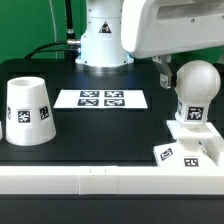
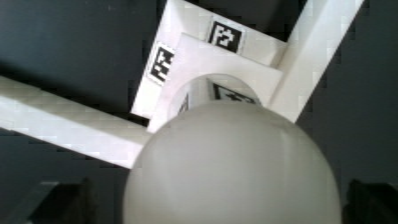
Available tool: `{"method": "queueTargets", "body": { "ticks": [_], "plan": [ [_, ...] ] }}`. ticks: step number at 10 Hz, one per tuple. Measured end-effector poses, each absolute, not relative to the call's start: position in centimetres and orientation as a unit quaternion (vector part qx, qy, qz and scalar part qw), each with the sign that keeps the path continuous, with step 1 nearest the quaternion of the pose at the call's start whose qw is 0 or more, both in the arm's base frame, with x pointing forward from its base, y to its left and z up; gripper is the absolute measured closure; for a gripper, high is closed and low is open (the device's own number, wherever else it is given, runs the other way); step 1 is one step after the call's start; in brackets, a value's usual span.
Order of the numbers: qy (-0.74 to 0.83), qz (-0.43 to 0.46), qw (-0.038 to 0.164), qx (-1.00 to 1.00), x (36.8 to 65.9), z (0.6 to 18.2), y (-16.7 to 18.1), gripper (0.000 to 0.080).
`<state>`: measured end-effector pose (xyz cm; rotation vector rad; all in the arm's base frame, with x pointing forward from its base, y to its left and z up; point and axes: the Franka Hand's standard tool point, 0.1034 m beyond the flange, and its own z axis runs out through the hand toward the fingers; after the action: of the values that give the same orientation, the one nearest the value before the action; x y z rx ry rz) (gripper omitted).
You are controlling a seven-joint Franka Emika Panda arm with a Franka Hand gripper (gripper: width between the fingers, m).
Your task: Assemble lamp
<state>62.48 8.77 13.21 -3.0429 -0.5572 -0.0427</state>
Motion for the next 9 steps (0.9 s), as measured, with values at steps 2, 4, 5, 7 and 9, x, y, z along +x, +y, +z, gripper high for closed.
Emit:
{"method": "queueTargets", "body": {
  "ticks": [2, 4, 5, 7, 9],
  "plan": [
    [-0.181, -0.011, 0.024, -0.983, 62.36, 12.82, 8.63, 0.0101],
    [-0.183, -0.010, 0.024, -0.983, 62.33, 12.71, 8.53, 0.0225],
    [-0.183, -0.009, 0.024, -0.983, 62.32, 12.70, 8.53, 0.0225],
    [-0.175, -0.009, 0.025, -0.984, 62.32, 12.70, 8.53, 0.0225],
    [-0.104, -0.021, 0.038, -0.994, 62.35, 12.65, 8.38, 0.0225]
  ]
}}
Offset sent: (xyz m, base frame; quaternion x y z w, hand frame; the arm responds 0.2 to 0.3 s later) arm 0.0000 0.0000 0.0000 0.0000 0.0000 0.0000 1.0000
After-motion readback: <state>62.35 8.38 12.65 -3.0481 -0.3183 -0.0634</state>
